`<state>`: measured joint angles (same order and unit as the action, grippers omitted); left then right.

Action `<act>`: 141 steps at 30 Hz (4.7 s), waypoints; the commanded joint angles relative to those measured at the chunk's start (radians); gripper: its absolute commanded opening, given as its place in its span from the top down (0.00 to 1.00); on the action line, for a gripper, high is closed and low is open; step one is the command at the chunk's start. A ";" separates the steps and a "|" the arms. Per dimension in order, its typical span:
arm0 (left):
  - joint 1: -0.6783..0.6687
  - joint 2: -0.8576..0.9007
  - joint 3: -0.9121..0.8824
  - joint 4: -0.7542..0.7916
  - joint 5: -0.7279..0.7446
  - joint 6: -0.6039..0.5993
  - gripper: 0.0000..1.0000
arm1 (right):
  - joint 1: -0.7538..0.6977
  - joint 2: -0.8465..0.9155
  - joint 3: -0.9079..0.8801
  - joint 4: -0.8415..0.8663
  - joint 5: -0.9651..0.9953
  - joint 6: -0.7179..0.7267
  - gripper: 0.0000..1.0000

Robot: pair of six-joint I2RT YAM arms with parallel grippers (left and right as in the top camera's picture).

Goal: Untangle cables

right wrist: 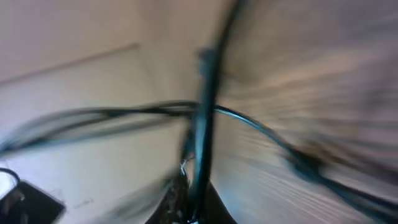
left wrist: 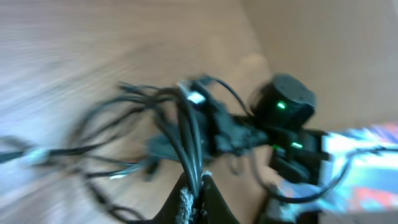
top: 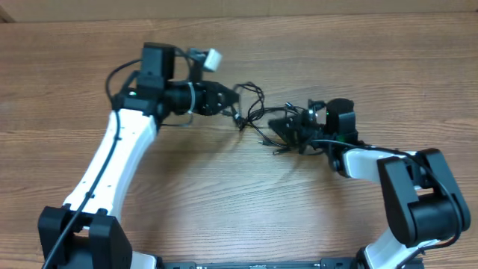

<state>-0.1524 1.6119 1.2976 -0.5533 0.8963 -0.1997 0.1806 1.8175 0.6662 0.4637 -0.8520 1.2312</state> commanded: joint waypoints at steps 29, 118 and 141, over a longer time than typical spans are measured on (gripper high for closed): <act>0.057 -0.019 -0.001 -0.257 -0.544 -0.195 0.00 | -0.449 -0.170 0.004 -0.228 -0.331 -0.529 0.01; 0.166 -0.017 0.019 -0.462 -0.371 -0.145 0.02 | 0.273 -0.061 0.724 -0.971 0.338 -1.014 0.96; -0.059 -0.003 0.006 -0.049 -0.359 -0.699 0.18 | 0.249 -0.069 0.723 -1.003 0.262 -0.988 0.96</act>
<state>-0.1921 1.6119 1.2991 -0.6052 0.6086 -0.8375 0.4206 1.7603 1.3884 -0.5423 -0.5732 0.2363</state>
